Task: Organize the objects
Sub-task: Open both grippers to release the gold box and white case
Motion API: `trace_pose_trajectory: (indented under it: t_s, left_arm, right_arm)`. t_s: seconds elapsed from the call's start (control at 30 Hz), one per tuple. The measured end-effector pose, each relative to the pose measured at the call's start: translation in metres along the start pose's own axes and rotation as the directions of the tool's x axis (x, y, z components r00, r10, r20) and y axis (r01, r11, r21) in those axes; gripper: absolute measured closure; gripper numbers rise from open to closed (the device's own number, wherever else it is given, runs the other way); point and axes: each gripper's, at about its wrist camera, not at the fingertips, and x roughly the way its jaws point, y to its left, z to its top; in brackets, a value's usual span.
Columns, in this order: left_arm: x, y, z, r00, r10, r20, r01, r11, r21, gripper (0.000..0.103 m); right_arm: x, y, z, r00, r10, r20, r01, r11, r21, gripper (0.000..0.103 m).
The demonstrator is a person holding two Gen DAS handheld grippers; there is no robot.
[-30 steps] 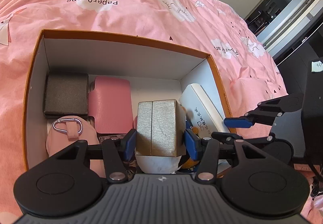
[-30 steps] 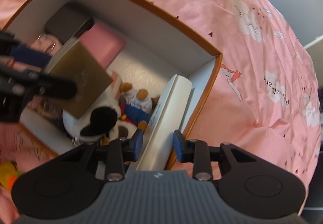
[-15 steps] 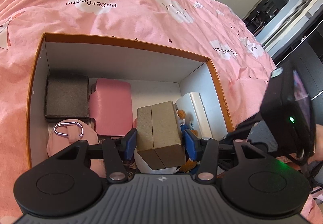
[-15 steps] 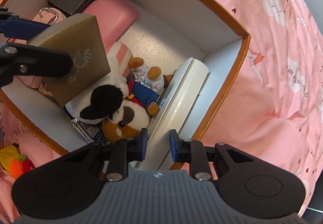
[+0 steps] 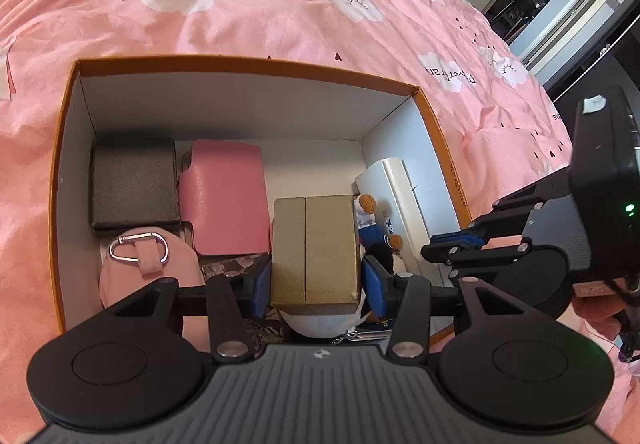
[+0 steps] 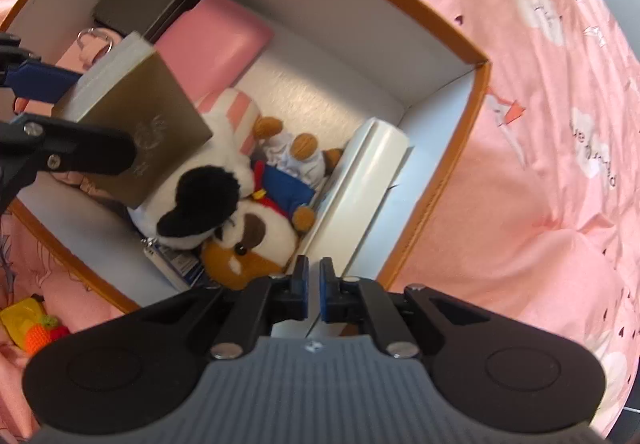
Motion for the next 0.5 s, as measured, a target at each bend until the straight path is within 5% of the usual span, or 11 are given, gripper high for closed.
trace_pose_trajectory:
  t_s: [0.3, 0.5]
  left_arm:
    - [0.002, -0.035, 0.029, 0.997, 0.026, 0.067, -0.041, 0.968, 0.246, 0.051]
    - [0.037, -0.055, 0.056, 0.997, 0.038, 0.07, -0.065, 0.899, 0.434, 0.051]
  right_arm:
    - [-0.037, -0.018, 0.005, 0.983, -0.033, 0.183, 0.033, 0.999, 0.005, 0.098]
    - [-0.034, -0.038, 0.005, 0.962, -0.055, 0.266, 0.047, 0.998, 0.036, 0.098]
